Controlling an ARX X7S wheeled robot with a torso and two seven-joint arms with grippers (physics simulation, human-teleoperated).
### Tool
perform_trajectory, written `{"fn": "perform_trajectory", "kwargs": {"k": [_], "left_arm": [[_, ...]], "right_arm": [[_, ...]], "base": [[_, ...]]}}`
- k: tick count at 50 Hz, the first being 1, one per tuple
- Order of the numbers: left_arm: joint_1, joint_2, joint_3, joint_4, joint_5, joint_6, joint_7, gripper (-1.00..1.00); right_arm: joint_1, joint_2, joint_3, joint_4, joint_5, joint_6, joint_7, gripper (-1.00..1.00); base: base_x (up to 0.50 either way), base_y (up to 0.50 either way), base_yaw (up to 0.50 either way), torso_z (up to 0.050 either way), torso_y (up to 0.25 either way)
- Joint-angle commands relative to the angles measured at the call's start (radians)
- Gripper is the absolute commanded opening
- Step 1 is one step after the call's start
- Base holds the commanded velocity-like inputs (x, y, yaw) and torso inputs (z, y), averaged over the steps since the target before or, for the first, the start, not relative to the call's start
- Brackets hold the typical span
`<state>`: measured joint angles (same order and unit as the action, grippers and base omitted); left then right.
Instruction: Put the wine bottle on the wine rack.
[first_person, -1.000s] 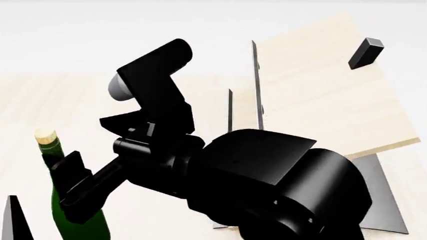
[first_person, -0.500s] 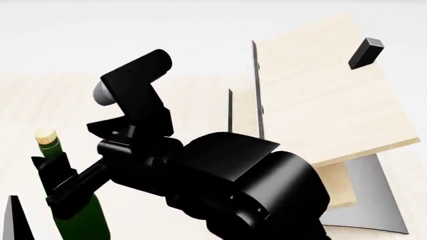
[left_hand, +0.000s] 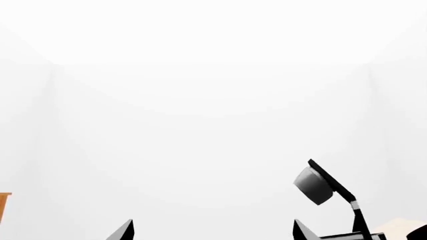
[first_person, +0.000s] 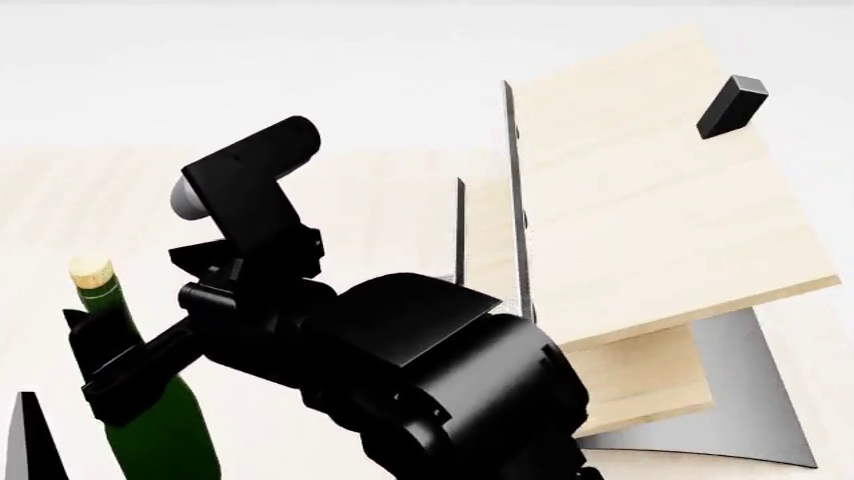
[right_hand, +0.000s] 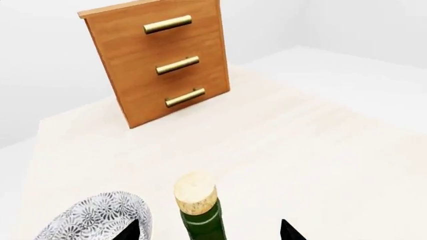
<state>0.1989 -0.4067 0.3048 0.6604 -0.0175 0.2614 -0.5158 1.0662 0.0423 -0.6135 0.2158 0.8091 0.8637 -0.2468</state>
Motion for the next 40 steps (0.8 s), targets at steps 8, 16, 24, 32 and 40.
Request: {"fn": "perform_trajectory", "kwargs": {"k": [8,16,24,32,40], "left_arm": [[-0.004,-0.003,0.003,-0.005,-0.006,0.003,-0.004,1.0],[-0.004,-0.005,0.005,-0.006,-0.008,0.004,-0.005,1.0],[-0.003,-0.008,0.004,-0.004,-0.01,0.003,-0.007,1.0],[-0.004,-0.01,0.004,-0.004,-0.011,0.003,-0.01,1.0],[-0.004,-0.013,0.002,0.003,-0.013,-0.001,-0.013,1.0]], "right_arm": [[0.036,-0.037,-0.1,0.19,0.011,-0.197,-0.004,1.0],[0.044,-0.036,-0.153,0.197,0.088,-0.249,0.032,1.0],[0.056,-0.037,-0.221,0.241,0.152,-0.32,0.041,1.0],[0.067,-0.037,-0.292,0.282,0.199,-0.38,0.042,1.0],[0.096,-0.04,-0.421,0.34,0.303,-0.481,0.058,1.0]], "base": [[0.0,0.0,0.0,0.0,0.0],[0.0,0.0,0.0,0.0,0.0],[0.0,0.0,0.0,0.0,0.0],[0.0,0.0,0.0,0.0,0.0],[0.0,0.0,0.0,0.0,0.0]]}}
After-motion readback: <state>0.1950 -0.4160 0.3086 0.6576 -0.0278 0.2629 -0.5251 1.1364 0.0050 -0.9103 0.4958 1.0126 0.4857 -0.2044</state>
